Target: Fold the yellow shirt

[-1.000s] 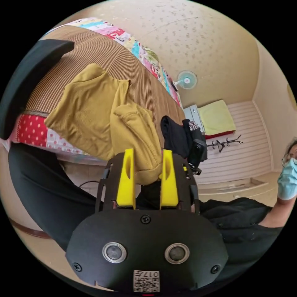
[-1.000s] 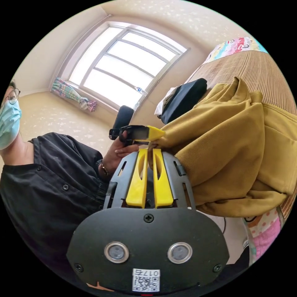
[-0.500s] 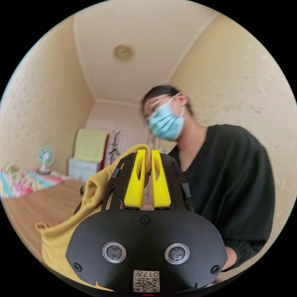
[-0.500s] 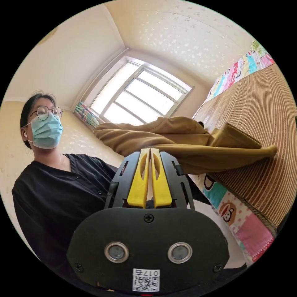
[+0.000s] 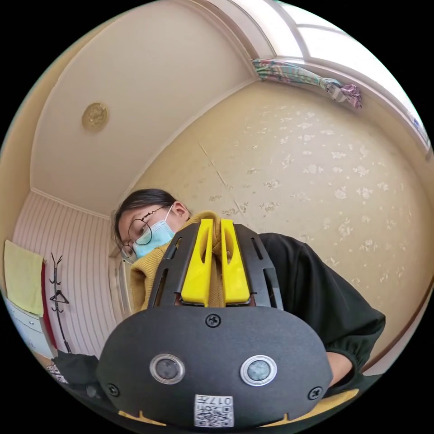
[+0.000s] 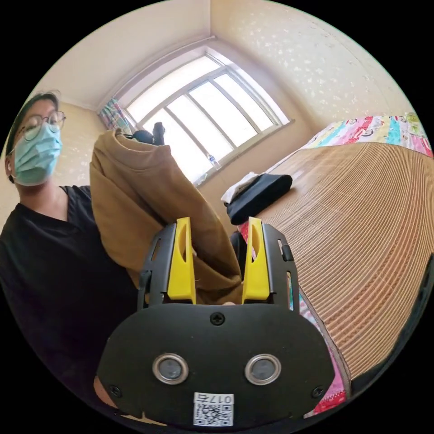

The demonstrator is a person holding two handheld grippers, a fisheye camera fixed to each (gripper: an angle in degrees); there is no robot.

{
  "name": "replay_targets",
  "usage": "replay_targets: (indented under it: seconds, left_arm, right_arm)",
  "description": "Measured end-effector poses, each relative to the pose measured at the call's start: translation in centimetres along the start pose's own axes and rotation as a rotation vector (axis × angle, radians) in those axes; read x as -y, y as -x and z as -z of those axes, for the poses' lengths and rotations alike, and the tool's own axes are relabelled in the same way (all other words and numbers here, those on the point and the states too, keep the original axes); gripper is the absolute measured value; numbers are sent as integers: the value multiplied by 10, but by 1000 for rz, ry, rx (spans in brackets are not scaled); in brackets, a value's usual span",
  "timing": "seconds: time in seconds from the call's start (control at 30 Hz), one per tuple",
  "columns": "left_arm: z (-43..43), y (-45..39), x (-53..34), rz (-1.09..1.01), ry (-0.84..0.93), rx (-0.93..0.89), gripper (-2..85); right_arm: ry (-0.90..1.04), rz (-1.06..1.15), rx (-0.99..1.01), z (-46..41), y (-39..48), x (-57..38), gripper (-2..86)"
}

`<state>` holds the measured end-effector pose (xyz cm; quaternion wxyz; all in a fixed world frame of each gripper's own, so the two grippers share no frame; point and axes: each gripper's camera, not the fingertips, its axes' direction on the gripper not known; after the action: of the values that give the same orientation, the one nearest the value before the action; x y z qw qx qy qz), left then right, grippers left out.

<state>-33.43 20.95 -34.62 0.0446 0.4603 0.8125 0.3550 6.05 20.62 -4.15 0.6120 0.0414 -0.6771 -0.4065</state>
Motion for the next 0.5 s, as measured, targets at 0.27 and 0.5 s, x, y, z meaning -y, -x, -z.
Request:
replay_targets:
  seconds: [0.27, 0.5]
  left_arm:
    - [21, -60, 41, -70, -36, 104, 25]
    - [61, -84, 103, 134, 72, 598, 27]
  right_arm:
    - [-169, 69, -26, 13, 48, 8, 40]
    - [-592, 254, -771, 88, 214, 72, 33]
